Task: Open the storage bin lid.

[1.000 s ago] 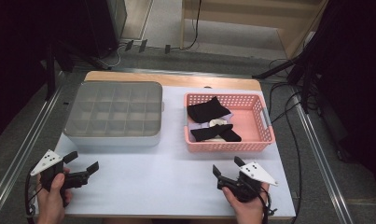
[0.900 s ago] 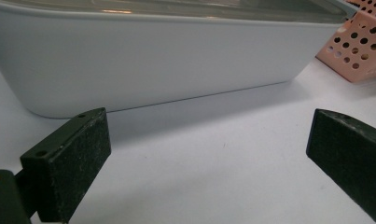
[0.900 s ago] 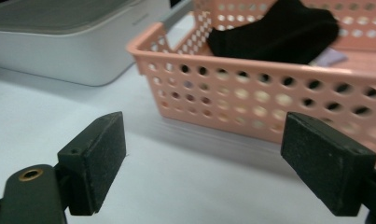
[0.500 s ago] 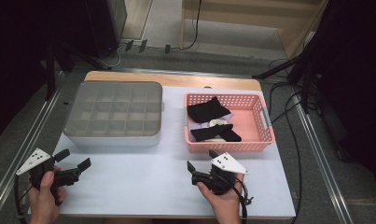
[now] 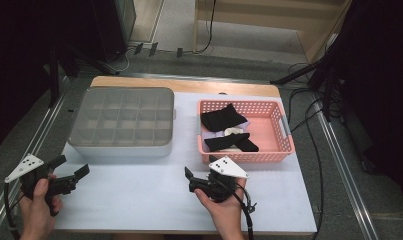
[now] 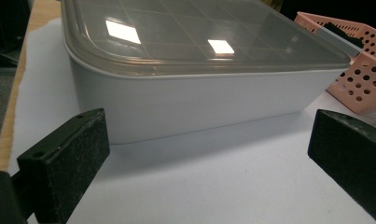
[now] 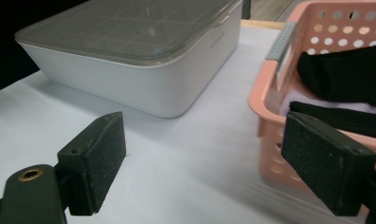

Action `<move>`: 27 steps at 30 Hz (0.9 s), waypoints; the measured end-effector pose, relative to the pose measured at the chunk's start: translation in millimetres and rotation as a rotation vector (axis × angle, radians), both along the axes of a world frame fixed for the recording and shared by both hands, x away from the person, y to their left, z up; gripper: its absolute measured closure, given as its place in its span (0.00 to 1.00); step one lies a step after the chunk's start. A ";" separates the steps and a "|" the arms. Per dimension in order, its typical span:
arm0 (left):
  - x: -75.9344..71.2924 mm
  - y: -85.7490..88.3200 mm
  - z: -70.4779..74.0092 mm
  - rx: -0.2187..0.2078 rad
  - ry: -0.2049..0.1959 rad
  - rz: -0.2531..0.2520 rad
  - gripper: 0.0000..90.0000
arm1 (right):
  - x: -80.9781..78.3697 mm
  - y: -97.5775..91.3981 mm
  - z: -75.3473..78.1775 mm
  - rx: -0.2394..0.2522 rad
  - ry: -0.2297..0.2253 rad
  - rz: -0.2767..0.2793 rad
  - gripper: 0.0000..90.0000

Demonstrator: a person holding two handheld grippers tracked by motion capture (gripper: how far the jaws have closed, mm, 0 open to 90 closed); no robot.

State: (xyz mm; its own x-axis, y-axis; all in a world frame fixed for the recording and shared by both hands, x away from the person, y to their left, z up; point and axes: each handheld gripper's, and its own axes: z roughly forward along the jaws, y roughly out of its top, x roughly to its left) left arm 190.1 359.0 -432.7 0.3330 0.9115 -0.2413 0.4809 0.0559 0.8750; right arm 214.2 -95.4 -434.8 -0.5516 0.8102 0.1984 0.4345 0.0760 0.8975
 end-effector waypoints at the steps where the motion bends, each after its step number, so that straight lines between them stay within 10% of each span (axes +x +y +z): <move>1: 0.0 0.0 0.0 0.000 0.000 0.000 0.00 | 0.0 0.0 0.0 0.000 0.000 0.000 0.16; 27: 32.0 9.5 31.4 0.014 0.006 0.028 0.00 | 34.9 49.8 20.2 0.041 0.015 0.017 0.16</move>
